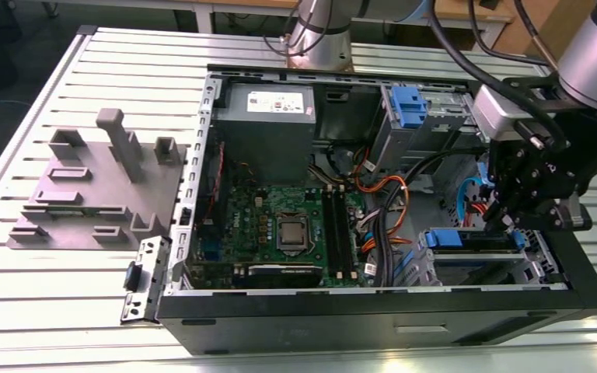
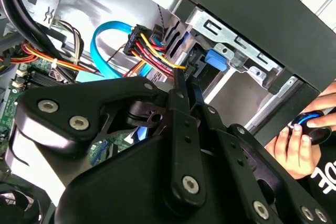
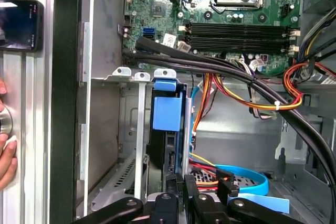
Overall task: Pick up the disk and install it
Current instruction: 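Insert the first disk wire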
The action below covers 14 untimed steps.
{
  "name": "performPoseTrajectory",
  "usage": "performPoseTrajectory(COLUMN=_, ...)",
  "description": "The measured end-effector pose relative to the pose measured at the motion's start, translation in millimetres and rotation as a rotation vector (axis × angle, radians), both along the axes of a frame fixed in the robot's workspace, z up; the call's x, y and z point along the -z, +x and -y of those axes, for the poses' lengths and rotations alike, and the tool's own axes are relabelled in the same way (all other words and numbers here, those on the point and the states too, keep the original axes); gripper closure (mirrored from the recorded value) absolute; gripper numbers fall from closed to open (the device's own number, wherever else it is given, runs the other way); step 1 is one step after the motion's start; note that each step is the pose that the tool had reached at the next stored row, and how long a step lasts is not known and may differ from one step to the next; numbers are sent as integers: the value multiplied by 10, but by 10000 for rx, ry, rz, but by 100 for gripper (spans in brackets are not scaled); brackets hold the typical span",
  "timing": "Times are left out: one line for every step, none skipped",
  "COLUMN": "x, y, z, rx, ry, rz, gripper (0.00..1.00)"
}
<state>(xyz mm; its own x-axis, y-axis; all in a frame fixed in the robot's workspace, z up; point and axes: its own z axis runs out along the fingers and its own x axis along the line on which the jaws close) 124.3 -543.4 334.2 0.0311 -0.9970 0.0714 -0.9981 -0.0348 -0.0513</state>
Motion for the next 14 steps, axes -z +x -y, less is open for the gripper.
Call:
performPoseTrajectory(x=0, y=-3, z=0, rx=8, ry=5, rz=23, gripper=83)
performPoseTrajectory(x=0, y=-8, z=1, rx=16, ry=9, rz=45, gripper=83)
performPoseTrajectory(x=1, y=-14, z=2, rx=22, ry=13, rz=58, gripper=83)
performPoseTrajectory(x=1, y=-21, z=4, rx=24, ry=12, rz=63, gripper=83)
performPoseTrajectory(x=1, y=-26, z=7, rx=24, ry=12, rz=64, gripper=83)
performPoseTrajectory(x=2, y=-28, z=12, rx=24, ry=12, rz=64, gripper=83)
performPoseTrajectory(x=4, y=-29, z=17, rx=23, ry=13, rz=65, gripper=83)
performPoseTrajectory(x=6, y=-30, z=22, rx=25, ry=13, rz=65, gripper=83)
performPoseTrajectory(x=10, y=-31, z=25, rx=30, ry=15, rz=65, gripper=83)
performPoseTrajectory(x=13, y=-31, z=27, rx=36, ry=15, rz=65, gripper=83)
performPoseTrajectory(x=16, y=-31, z=30, rx=40, ry=15, rz=65, gripper=83)
performPoseTrajectory(x=17, y=-32, z=32, rx=45, ry=13, rz=65, gripper=83)
performPoseTrajectory(x=18, y=-32, z=33, rx=51, ry=12, rz=65, gripper=83)
performPoseTrajectory(x=20, y=-32, z=35, rx=57, ry=12, rz=65, gripper=83)
